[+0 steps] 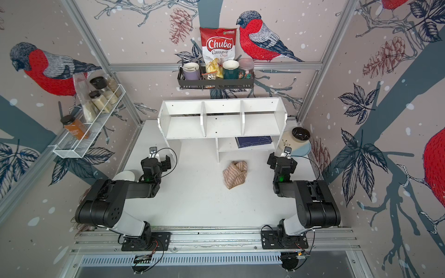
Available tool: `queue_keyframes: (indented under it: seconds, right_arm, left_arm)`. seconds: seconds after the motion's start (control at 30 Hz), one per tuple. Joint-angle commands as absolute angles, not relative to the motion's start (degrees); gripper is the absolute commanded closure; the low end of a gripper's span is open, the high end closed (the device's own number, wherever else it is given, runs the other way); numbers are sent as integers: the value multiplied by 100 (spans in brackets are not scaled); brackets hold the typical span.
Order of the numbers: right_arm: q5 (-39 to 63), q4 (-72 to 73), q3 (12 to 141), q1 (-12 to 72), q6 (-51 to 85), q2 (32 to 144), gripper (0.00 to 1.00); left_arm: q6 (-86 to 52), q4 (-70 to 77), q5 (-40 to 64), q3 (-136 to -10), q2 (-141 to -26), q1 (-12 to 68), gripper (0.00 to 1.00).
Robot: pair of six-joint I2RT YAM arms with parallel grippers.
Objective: Wipe the bookshelf clean with a cloth
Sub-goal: Pick up the cleaning item at the center of the board.
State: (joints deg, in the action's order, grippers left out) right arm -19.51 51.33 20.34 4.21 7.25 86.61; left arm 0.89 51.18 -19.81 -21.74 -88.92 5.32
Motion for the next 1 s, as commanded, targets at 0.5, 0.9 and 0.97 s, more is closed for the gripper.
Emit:
queue_keyframes:
  seconds: [0.5, 0.9, 0.97]
  right_arm:
    - [-2430, -2790, 4221, -36, 4020, 6567, 1]
    - [-2400, -1950, 4526, 4956, 3506, 7208, 1]
    - [-2062, -1614, 4513, 4964, 3562, 7592, 0]
  left_arm:
    - [-594, 1031, -4713, -3288, -6327, 1546, 4]
    - [-2518, -1872, -3428, -4862, -5520, 1547, 4]
    - [-2636, -2172, -3201, -5159, -5486, 1547, 4]
